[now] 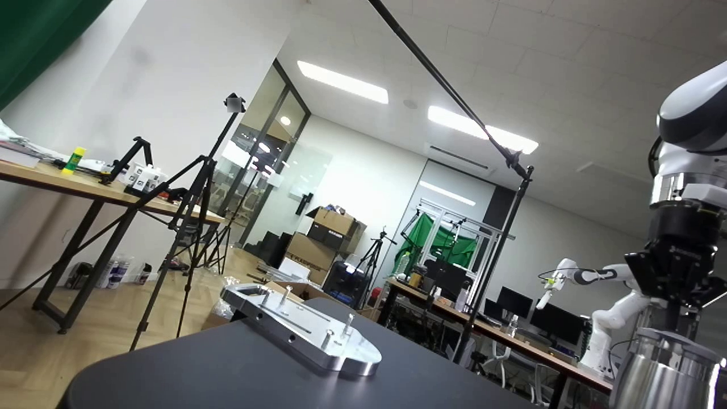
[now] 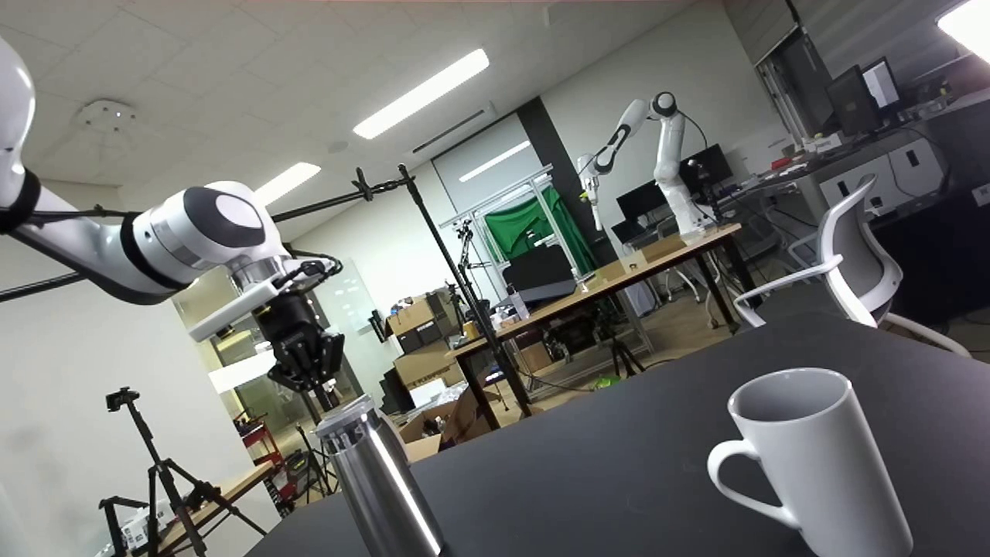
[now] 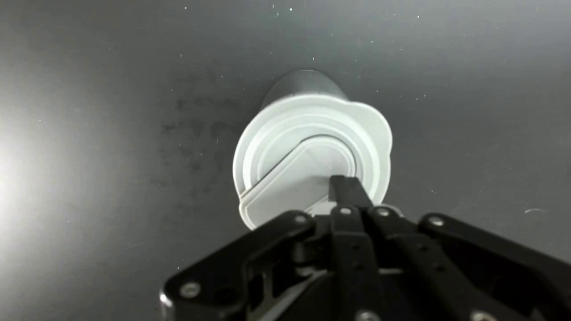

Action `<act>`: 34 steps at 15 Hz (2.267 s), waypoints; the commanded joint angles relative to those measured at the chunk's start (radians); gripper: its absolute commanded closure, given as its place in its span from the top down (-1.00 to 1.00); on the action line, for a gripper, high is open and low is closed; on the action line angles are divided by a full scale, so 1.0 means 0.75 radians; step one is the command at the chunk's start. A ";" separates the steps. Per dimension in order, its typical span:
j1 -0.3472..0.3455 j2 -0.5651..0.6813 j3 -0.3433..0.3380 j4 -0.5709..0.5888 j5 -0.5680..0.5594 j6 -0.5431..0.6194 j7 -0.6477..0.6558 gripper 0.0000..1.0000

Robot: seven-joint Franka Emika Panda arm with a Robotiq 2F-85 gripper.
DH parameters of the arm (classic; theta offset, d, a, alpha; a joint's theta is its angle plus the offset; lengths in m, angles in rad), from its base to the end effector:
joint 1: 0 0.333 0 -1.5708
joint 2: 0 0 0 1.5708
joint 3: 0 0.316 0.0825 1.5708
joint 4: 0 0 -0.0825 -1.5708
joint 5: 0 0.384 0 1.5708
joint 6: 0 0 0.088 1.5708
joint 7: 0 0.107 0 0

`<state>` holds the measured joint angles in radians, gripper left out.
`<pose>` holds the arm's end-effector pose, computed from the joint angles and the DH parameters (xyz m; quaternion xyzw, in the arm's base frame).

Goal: Press the button atop the flask

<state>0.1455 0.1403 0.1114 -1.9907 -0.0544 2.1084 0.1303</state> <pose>0.5625 0.1436 0.3918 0.9969 0.0769 -0.0076 0.0172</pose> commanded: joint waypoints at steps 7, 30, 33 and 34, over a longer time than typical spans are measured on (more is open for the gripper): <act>-0.005 -0.067 0.010 -0.045 0.042 -0.047 -0.053 -1.00; -0.017 -0.031 0.009 -0.064 0.068 -0.021 -0.126 -1.00; -0.012 -0.098 0.014 -0.078 0.052 -0.049 -0.149 -1.00; -0.007 -0.132 0.016 -0.090 0.019 -0.073 -0.152 -1.00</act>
<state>0.1386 0.1127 0.1186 -2.0330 -0.0183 2.0973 0.0274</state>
